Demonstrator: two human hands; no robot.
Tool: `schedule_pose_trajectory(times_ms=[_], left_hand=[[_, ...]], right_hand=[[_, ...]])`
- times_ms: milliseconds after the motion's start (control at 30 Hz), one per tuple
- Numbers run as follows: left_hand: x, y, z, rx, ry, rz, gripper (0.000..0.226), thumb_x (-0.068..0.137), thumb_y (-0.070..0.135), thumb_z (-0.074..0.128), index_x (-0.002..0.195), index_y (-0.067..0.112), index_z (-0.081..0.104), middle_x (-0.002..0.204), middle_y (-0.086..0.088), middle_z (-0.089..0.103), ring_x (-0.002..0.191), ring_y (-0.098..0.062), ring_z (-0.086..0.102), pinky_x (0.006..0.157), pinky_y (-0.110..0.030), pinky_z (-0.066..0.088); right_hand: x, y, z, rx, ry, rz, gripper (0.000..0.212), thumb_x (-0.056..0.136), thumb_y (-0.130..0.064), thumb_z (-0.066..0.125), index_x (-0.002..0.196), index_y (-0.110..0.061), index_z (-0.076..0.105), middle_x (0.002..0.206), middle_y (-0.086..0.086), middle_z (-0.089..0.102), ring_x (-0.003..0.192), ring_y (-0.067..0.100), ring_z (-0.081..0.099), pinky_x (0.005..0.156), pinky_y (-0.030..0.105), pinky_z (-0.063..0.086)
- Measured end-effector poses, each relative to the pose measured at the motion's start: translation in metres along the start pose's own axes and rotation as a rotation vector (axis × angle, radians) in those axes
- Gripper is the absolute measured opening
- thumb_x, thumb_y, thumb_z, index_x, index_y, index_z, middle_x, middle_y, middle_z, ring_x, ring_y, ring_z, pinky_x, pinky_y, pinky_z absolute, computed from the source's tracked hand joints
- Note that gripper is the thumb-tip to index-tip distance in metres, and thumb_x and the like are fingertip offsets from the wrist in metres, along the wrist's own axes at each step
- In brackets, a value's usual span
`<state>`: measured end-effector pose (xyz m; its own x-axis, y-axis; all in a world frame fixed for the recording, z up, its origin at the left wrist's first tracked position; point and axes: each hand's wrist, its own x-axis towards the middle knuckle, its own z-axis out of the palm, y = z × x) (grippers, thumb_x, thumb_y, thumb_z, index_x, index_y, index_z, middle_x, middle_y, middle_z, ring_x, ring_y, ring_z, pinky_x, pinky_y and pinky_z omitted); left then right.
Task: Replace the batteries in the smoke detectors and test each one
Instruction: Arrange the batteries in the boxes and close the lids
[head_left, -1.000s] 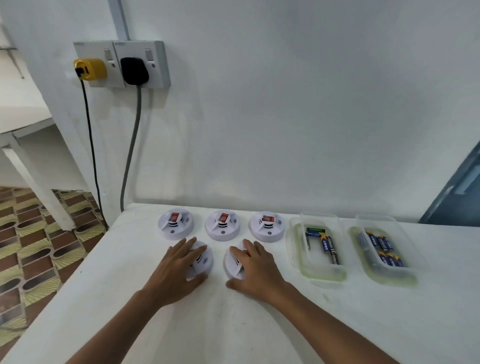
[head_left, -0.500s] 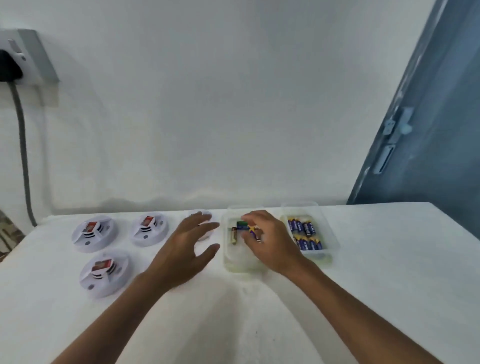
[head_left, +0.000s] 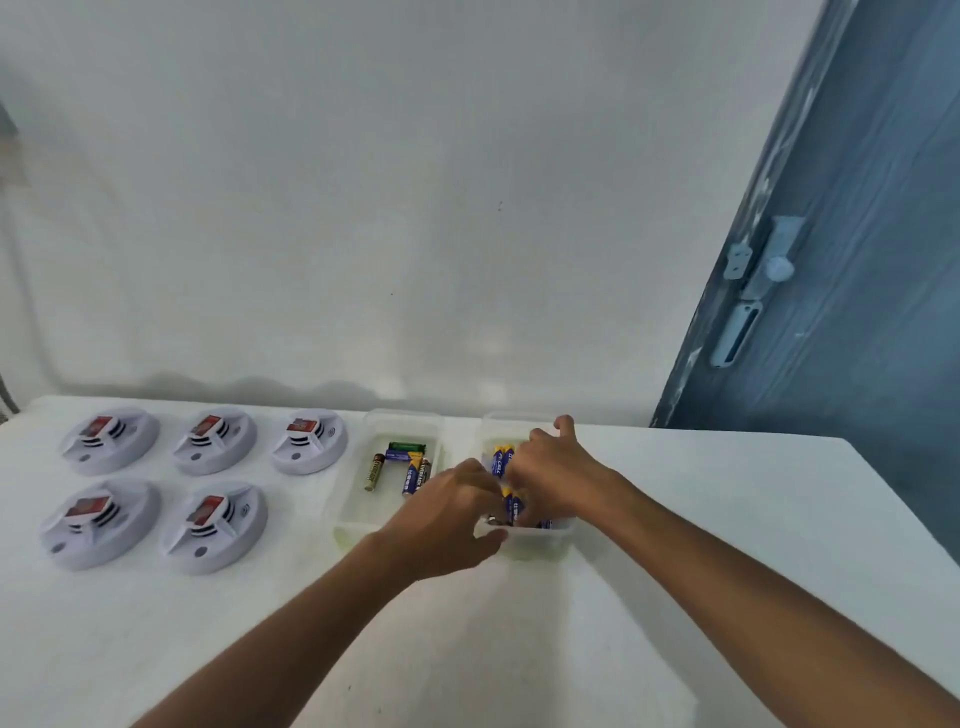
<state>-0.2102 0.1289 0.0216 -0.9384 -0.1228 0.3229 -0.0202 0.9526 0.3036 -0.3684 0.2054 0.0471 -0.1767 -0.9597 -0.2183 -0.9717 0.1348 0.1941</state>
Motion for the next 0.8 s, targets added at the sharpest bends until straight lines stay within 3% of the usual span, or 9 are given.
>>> schedule_pose_trajectory(times_ms=[100, 233, 300, 433, 567, 667, 733, 800], left_hand=[[-0.001, -0.001, 0.003, -0.023, -0.019, -0.034, 0.011, 0.079, 0.024, 0.07, 0.084, 0.014, 0.073, 0.083, 0.001, 0.068, 0.087, -0.018, 0.058, 0.07, -0.031, 0.052], [-0.003, -0.003, 0.005, -0.03, -0.036, -0.043, 0.017, 0.081, 0.028, 0.069, 0.09, 0.015, 0.073, 0.088, 0.001, 0.069, 0.09, -0.013, 0.057, 0.074, -0.029, 0.051], [-0.003, -0.003, 0.004, -0.024, -0.044, -0.05, 0.02, 0.082, 0.031, 0.068, 0.093, 0.015, 0.073, 0.09, 0.002, 0.069, 0.091, -0.012, 0.056, 0.074, -0.03, 0.052], [-0.004, -0.005, 0.004, -0.029, -0.042, -0.053, 0.021, 0.083, 0.032, 0.068, 0.093, 0.015, 0.073, 0.09, 0.002, 0.069, 0.091, -0.01, 0.056, 0.075, -0.031, 0.052], [-0.003, -0.003, 0.002, -0.028, -0.03, -0.037, 0.019, 0.081, 0.03, 0.069, 0.092, 0.015, 0.074, 0.088, 0.001, 0.07, 0.089, -0.015, 0.059, 0.074, -0.032, 0.052], [-0.002, -0.002, 0.003, -0.013, -0.027, -0.041, 0.02, 0.08, 0.029, 0.069, 0.092, 0.014, 0.074, 0.089, -0.001, 0.071, 0.089, -0.019, 0.061, 0.075, -0.035, 0.052], [-0.003, 0.001, 0.006, -0.024, 0.002, -0.042, 0.021, 0.08, 0.03, 0.07, 0.093, 0.013, 0.074, 0.096, -0.001, 0.071, 0.096, -0.019, 0.06, 0.078, -0.035, 0.053], [-0.003, 0.002, 0.008, -0.021, 0.046, -0.045, 0.023, 0.08, 0.031, 0.072, 0.094, 0.013, 0.073, 0.109, -0.002, 0.068, 0.107, -0.018, 0.055, 0.082, -0.031, 0.053]], right_hand=[[0.008, 0.001, 0.002, 0.045, -0.006, -0.017, 0.031, 0.074, -0.037, 0.068, 0.06, -0.019, 0.047, 0.064, -0.008, 0.044, 0.09, 0.021, 0.048, 0.096, 0.05, 0.025], [0.008, 0.009, 0.0, 0.163, -0.05, 0.035, 0.032, 0.068, -0.044, 0.077, 0.084, -0.02, 0.065, 0.08, -0.004, 0.058, 0.094, 0.02, 0.047, 0.09, 0.044, 0.025], [0.004, 0.009, 0.001, 0.14, -0.071, 0.036, 0.029, 0.071, -0.036, 0.074, 0.095, -0.02, 0.067, 0.084, -0.003, 0.058, 0.099, 0.021, 0.047, 0.09, 0.045, 0.025], [0.002, 0.004, 0.006, 0.101, 0.005, 0.044, 0.015, 0.074, -0.023, 0.067, 0.088, -0.018, 0.064, 0.082, -0.004, 0.056, 0.092, 0.022, 0.047, 0.096, 0.048, 0.023], [0.007, 0.003, 0.012, 0.205, 0.091, 0.112, 0.029, 0.071, -0.047, 0.068, 0.085, -0.023, 0.062, 0.088, -0.005, 0.059, 0.099, 0.021, 0.051, 0.099, 0.048, 0.02], [0.007, -0.009, 0.018, 0.162, 0.1, 0.129, 0.04, 0.073, -0.062, 0.057, 0.081, -0.023, 0.058, 0.092, -0.002, 0.056, 0.107, 0.025, 0.047, 0.106, 0.056, 0.014], [0.006, -0.008, 0.019, 0.193, 0.124, 0.17, 0.045, 0.077, -0.064, 0.054, 0.097, -0.024, 0.061, 0.109, 0.002, 0.055, 0.116, 0.025, 0.042, 0.109, 0.057, 0.012], [0.002, 0.003, 0.016, 0.368, 0.209, 0.248, 0.047, 0.081, -0.057, 0.059, 0.115, -0.025, 0.06, 0.122, 0.001, 0.052, 0.121, 0.024, 0.04, 0.107, 0.049, 0.025]])
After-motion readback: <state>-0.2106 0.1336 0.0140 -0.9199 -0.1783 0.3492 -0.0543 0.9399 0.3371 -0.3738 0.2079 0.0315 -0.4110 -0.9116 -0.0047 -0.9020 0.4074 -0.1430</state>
